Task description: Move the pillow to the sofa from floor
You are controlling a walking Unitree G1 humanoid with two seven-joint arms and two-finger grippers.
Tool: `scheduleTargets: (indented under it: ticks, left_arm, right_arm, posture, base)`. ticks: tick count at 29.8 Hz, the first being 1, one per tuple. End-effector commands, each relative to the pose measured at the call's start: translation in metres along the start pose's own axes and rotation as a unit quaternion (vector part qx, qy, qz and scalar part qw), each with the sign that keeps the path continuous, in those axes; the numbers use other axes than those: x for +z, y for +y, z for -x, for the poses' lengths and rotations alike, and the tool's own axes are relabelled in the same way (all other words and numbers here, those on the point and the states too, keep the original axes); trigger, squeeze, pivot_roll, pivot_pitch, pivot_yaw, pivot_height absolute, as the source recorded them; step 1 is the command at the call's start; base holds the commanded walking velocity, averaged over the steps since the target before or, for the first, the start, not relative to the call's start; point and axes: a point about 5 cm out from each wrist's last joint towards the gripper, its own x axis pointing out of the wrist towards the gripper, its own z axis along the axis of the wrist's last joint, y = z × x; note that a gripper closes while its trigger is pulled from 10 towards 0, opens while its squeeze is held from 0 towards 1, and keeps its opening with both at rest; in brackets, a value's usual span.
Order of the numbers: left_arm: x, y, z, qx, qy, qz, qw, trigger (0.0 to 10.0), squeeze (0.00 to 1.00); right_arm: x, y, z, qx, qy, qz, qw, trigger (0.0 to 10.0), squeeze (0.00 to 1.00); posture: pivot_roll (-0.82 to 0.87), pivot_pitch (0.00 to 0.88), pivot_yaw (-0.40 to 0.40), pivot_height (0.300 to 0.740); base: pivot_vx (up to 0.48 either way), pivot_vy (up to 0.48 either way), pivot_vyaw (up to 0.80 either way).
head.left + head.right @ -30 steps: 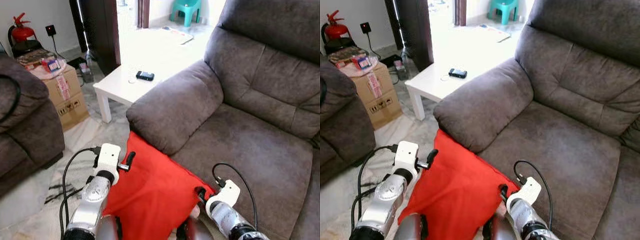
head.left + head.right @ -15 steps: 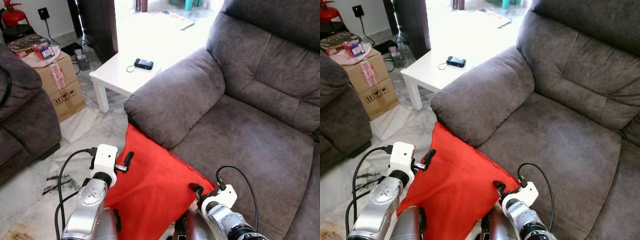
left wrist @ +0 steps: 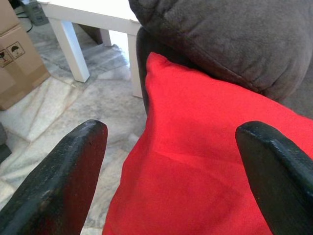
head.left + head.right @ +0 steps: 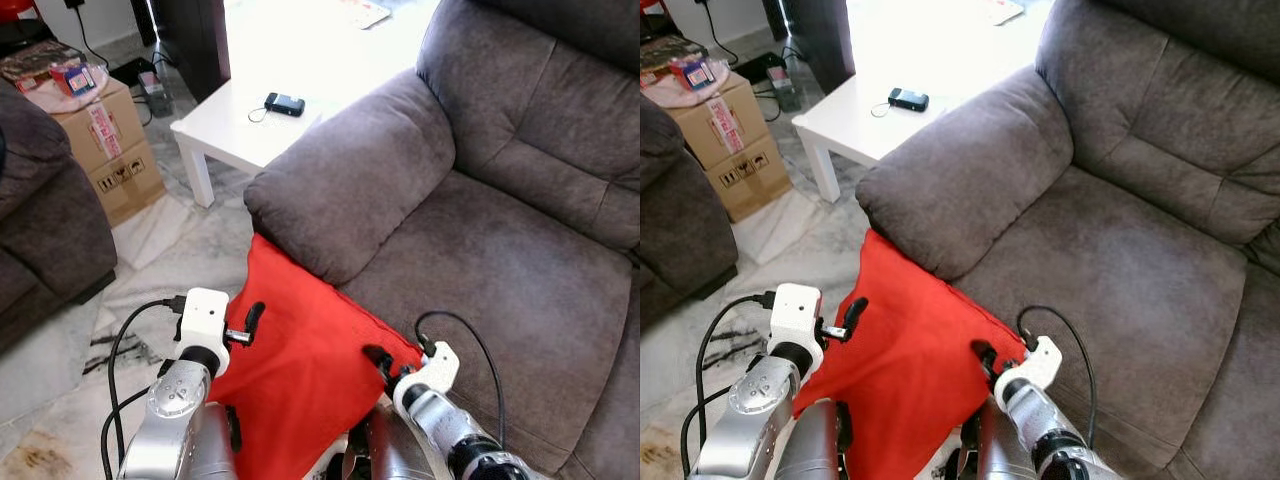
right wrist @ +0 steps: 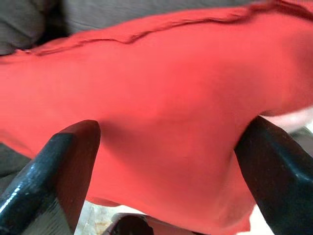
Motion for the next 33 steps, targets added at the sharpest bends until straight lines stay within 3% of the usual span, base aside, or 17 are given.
scheduleTargets:
  ticks: [1, 5, 10, 16, 17, 18, 19, 22, 23, 30, 33]
  left_arm:
    - [-0.001, -0.001, 0.004, -0.001, 0.008, 0.008, 1.000, 10.0, 0.00]
    - [-0.002, -0.004, 0.007, -0.005, 0.013, 0.011, 1.000, 10.0, 0.00]
    - [-0.004, -0.007, 0.012, -0.009, 0.023, 0.015, 1.000, 10.0, 0.00]
    - [-0.004, -0.008, 0.015, -0.009, 0.029, 0.016, 0.999, 10.0, 0.00]
    - [-0.004, -0.007, 0.015, -0.009, 0.029, 0.017, 0.999, 10.0, 0.00]
    - [-0.004, -0.008, 0.016, -0.008, 0.029, 0.017, 0.999, 10.0, 0.00]
    - [-0.004, -0.008, 0.016, -0.008, 0.031, 0.018, 0.999, 10.0, 0.00]
    - [-0.005, -0.009, 0.016, -0.008, 0.033, 0.021, 0.999, 10.0, 0.00]
    - [-0.005, -0.010, 0.017, -0.008, 0.034, 0.022, 0.999, 10.0, 0.00]
    - [-0.006, -0.011, 0.019, -0.007, 0.040, 0.031, 0.999, 10.0, 0.00]
    - [-0.005, -0.010, 0.020, -0.004, 0.041, 0.035, 0.999, 10.0, 0.00]
  right_arm:
    - [0.000, -0.003, 0.001, -0.009, 0.003, 0.017, 1.000, 10.0, 0.00]
    - [0.000, -0.010, 0.003, -0.040, 0.004, 0.067, 0.997, 10.0, 0.00]
    - [0.004, -0.019, 0.005, -0.084, -0.010, 0.071, 0.994, 10.0, 0.00]
    - [-0.001, -0.019, 0.005, -0.080, 0.001, 0.060, 0.995, 10.0, 0.00]
    - [-0.003, -0.019, 0.005, -0.076, 0.002, 0.054, 0.996, 9.1, 0.00]
    - [-0.004, -0.018, 0.005, -0.072, 0.003, 0.042, 0.997, 4.3, 0.00]
    - [-0.005, -0.018, 0.005, -0.071, 0.005, 0.034, 0.997, 4.2, 0.00]
    - [-0.009, -0.015, 0.004, -0.064, 0.011, 0.006, 0.998, 4.5, 0.00]
    - [-0.010, -0.015, 0.004, -0.062, 0.013, 0.000, 0.998, 9.7, 0.00]
    - [-0.013, -0.010, 0.003, -0.026, 0.024, -0.025, 0.999, 10.0, 0.00]
    - [-0.018, -0.002, 0.002, 0.028, 0.047, -0.011, 0.998, 10.0, 0.00]
  posture:
    - [0.17, 0.233, -0.140, 0.626]
    - [0.17, 0.245, -0.141, 0.626]
    - [0.17, 0.262, -0.146, 0.626]
    - [0.17, 0.271, -0.150, 0.626]
    - [0.17, 0.271, -0.151, 0.626]
    - [0.17, 0.273, -0.153, 0.626]
    - [0.17, 0.273, -0.153, 0.626]
    - [0.17, 0.278, -0.156, 0.626]
    - [0.17, 0.279, -0.156, 0.626]
    - [0.17, 0.285, -0.164, 0.626]
    - [0.17, 0.287, -0.167, 0.626]
  base:
    - [0.000, 0.000, 0.00]
    - [0.000, 0.000, 0.00]
    - [0.000, 0.000, 0.00]
    - [0.000, 0.000, 0.00]
    - [0.000, 0.000, 0.00]
    - [0.000, 0.000, 0.00]
    - [0.000, 0.000, 0.00]
    - [0.000, 0.000, 0.00]
    - [0.000, 0.000, 0.00]
    - [0.000, 0.000, 0.00]
    - [0.000, 0.000, 0.00]
